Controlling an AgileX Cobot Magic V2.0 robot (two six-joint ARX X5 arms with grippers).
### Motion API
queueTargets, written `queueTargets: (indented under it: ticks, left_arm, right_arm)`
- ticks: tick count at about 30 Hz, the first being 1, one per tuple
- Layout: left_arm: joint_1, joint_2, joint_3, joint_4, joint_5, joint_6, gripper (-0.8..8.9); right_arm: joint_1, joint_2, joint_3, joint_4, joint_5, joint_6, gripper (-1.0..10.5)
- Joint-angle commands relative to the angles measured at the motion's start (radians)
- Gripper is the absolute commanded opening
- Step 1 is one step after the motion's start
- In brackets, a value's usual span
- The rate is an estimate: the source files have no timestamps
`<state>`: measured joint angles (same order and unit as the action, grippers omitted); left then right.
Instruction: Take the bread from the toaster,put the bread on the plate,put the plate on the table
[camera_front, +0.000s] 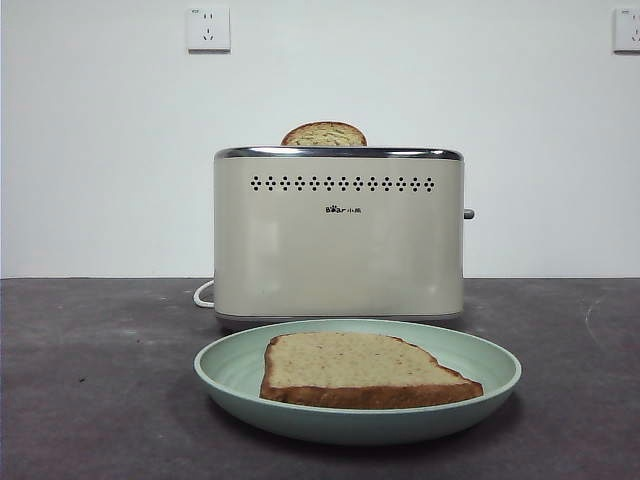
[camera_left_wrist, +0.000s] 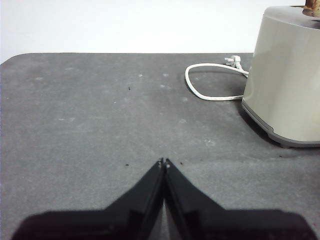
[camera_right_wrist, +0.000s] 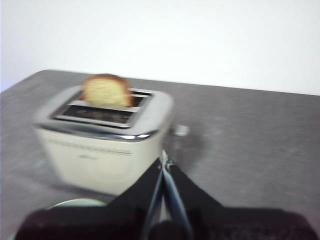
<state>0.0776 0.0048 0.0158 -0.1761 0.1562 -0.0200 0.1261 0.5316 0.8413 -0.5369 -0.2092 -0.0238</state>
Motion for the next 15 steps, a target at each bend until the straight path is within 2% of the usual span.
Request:
queueTargets:
  ticks: [1, 7, 15]
  left_arm:
    - [0.003, -0.002, -0.013, 0.006, 0.002, -0.006, -0.04]
    - [0.003, -0.002, -0.013, 0.006, 0.002, -0.006, -0.04]
    - [0.003, -0.002, -0.013, 0.006, 0.002, -0.006, -0.04]
  right_arm:
    - [-0.05, -0.061, -0.15, 0.119, 0.002, 0.004, 0.0]
    - [-0.082, -0.229, -0.463, 0.398, 0.008, 0.003, 0.0]
    - [-0.079, -0.405, -0.701, 0.428, 0.063, 0.01, 0.0]
